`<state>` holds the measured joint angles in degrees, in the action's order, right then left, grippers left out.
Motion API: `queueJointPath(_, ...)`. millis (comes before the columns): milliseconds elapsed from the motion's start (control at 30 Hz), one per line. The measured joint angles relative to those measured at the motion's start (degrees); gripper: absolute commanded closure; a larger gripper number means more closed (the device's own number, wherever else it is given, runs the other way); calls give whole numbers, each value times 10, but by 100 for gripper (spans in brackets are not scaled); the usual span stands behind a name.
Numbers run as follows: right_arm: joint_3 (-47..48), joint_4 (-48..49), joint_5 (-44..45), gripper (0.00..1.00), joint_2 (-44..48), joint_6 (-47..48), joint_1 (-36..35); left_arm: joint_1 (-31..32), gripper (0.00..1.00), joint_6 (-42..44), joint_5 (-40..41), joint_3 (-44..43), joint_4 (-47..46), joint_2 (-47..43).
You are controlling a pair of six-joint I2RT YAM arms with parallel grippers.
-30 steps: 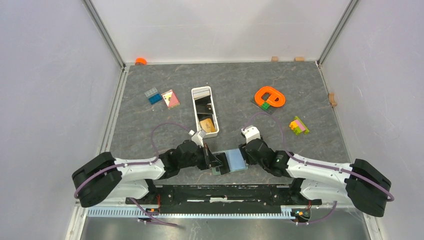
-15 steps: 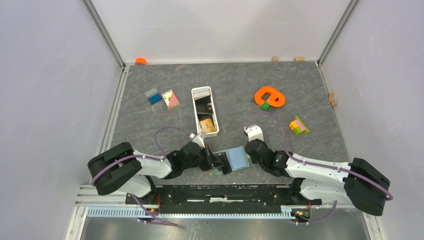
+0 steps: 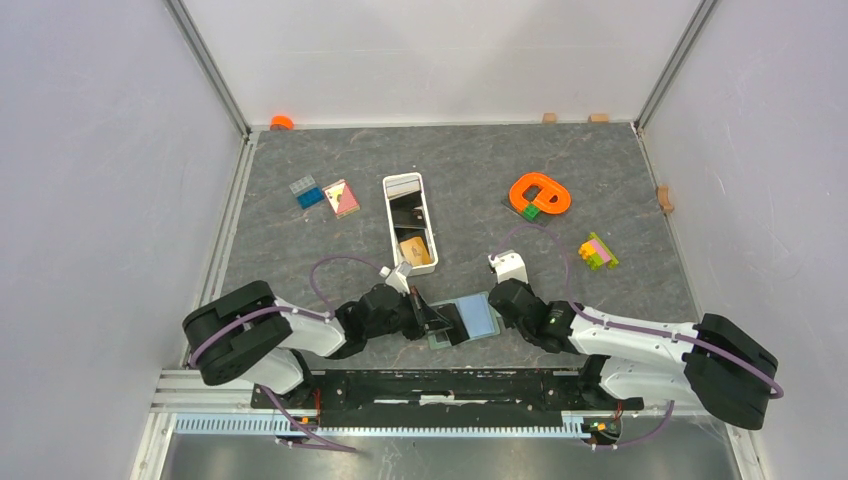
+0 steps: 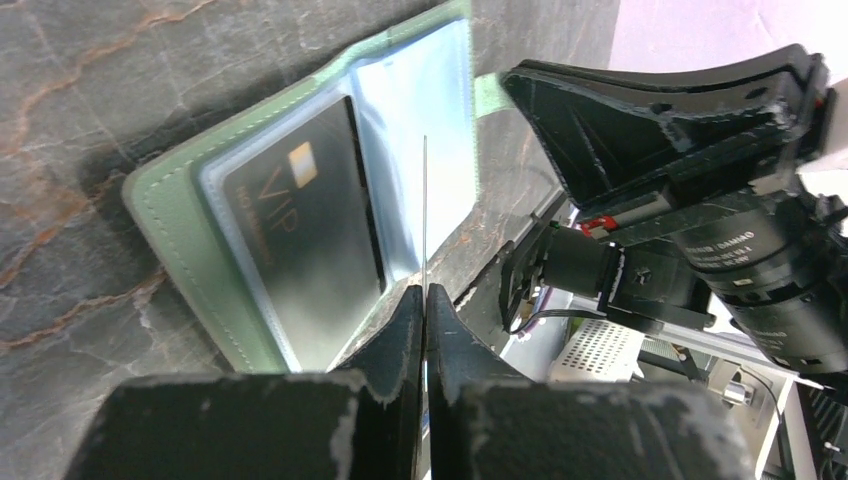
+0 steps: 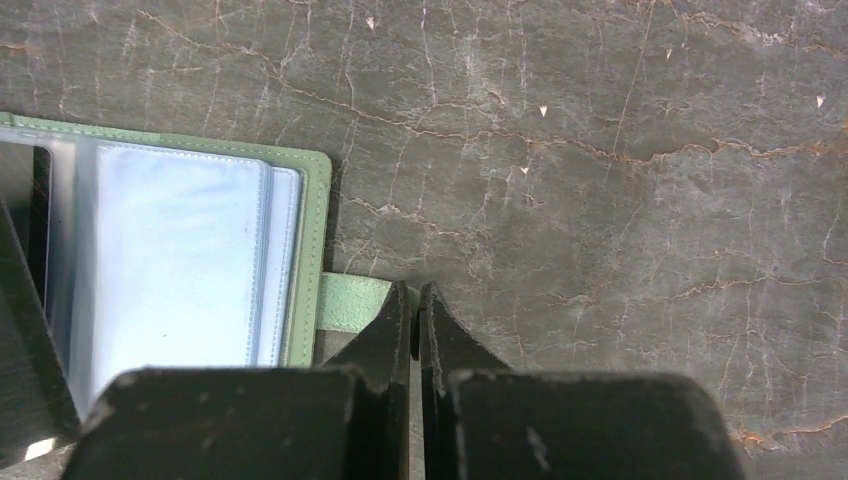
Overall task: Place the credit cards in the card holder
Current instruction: Insert the credit card into the card holder.
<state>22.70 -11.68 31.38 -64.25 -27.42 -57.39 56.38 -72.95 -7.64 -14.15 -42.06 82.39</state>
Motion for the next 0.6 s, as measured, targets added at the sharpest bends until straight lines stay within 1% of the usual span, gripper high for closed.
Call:
queueJointPath(233, 0, 0, 0, 100, 0, -1, 0, 0, 98, -10, 0, 4, -25, 36)
queueJointPath(600, 0, -1, 0, 100, 0, -2, 0, -8, 98, -10, 2, 8, -31, 37)
